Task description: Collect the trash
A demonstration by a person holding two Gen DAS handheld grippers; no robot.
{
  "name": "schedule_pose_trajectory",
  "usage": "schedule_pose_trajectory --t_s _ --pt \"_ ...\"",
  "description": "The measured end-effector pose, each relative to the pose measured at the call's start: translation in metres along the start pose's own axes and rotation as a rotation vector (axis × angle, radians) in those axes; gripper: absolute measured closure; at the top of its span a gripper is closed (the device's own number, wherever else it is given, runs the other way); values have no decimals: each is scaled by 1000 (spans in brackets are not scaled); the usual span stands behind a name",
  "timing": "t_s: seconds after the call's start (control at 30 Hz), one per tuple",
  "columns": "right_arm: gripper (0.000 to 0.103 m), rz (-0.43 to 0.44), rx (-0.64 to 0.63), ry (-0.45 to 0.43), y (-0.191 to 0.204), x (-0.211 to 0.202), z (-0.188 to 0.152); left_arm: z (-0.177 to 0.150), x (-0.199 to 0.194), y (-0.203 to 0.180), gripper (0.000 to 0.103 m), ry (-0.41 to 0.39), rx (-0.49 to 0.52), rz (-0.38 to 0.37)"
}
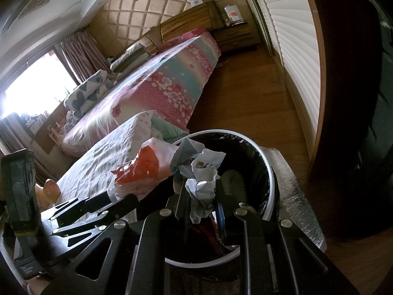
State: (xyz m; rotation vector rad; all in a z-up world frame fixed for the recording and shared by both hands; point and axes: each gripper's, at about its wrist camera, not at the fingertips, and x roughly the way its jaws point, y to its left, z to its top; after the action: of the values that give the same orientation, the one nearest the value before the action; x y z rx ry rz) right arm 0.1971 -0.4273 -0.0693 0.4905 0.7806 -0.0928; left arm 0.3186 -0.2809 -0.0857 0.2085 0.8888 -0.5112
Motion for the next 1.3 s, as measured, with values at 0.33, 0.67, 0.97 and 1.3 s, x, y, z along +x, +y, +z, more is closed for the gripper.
schedule_pose_trajectory --t_s 0.33,0.67,0.97,1.3 --pt "44 -5 26 -12 -8 -3 2 -7 -9 6 30 -1 -23 36" --pt "34 7 3 -34 10 -19 -6 -31 -41 26 29 -34 -87 32" --pt "25 50 -28 -62 42 -45 -32 -77 -101 51 27 -116 -161 31" --pt "17 81 -79 -92 75 -69 -66 -130 -155 71 26 -179 -214 60"
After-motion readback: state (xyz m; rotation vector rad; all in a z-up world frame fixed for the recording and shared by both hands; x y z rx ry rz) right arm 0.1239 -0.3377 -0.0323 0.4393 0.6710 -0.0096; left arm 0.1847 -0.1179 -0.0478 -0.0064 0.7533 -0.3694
